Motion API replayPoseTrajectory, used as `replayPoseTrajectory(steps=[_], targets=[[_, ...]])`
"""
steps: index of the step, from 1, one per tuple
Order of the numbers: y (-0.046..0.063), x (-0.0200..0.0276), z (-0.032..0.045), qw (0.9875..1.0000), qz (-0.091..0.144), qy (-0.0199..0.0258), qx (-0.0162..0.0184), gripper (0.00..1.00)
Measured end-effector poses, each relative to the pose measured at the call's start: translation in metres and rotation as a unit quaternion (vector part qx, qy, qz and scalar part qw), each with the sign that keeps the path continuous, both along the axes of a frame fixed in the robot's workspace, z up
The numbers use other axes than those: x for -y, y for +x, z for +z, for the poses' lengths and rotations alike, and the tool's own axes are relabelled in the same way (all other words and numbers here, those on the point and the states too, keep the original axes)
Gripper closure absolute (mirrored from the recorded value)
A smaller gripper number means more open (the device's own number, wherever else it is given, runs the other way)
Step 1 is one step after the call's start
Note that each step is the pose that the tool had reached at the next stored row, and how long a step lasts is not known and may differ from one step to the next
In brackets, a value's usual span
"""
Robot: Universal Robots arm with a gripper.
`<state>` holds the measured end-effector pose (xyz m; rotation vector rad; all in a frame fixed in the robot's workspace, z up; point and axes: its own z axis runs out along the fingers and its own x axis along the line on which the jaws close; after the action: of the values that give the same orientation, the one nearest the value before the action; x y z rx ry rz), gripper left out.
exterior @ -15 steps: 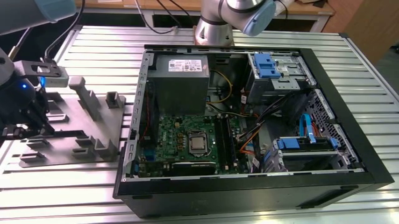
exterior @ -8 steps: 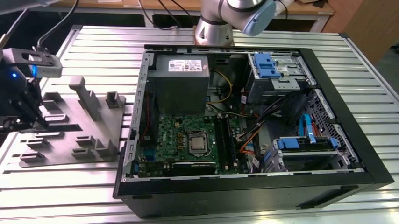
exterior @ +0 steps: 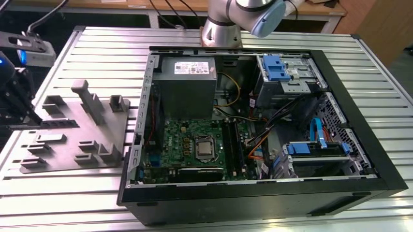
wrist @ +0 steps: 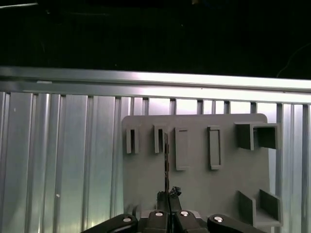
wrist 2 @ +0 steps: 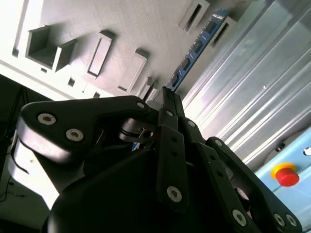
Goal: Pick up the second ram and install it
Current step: 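Pick up the second ram and move it above second insertion slot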
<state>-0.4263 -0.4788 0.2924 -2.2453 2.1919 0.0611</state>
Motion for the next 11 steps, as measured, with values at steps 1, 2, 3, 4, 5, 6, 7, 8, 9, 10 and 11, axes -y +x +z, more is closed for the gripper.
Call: replayPoseTrajectory(steps=[1, 2, 3, 4, 5, 6, 7, 8, 9, 10, 11], targets=[[0.0, 0.0, 0.0034, 1.0, 0.0, -0.0001, 0.0, 0.89], [0.0, 0.0, 0.0064, 1.0, 0.0, 0.0, 0.0001, 0.89], [0.0, 0.0, 0.0092, 1.0, 0.0, 0.0, 0.0002, 0.89], [0.0, 0.0, 0.0127, 1.0, 0.0, 0.0001, 0.0003, 0.89], [0.0, 0.0, 0.0161, 1.0, 0.0, 0.0001, 0.0004, 0.89], [0.0, 0.0, 0.0196, 1.0, 0.0, 0.0001, 0.0005, 0.89], [0.0, 0.0, 0.0227, 1.0, 0.0, 0.0002, 0.0007, 0.89], [0.0, 0.0, 0.0257, 1.0, 0.0, 0.0003, 0.0009, 0.89], [0.0, 0.0, 0.0284, 1.0, 0.0, 0.0003, 0.0011, 0.89], [0.0, 0.0, 0.0309, 1.0, 0.0, 0.0003, 0.0013, 0.89], [0.0, 0.0, 0.0339, 1.0, 0.0, 0.0003, 0.0017, 0.89]])
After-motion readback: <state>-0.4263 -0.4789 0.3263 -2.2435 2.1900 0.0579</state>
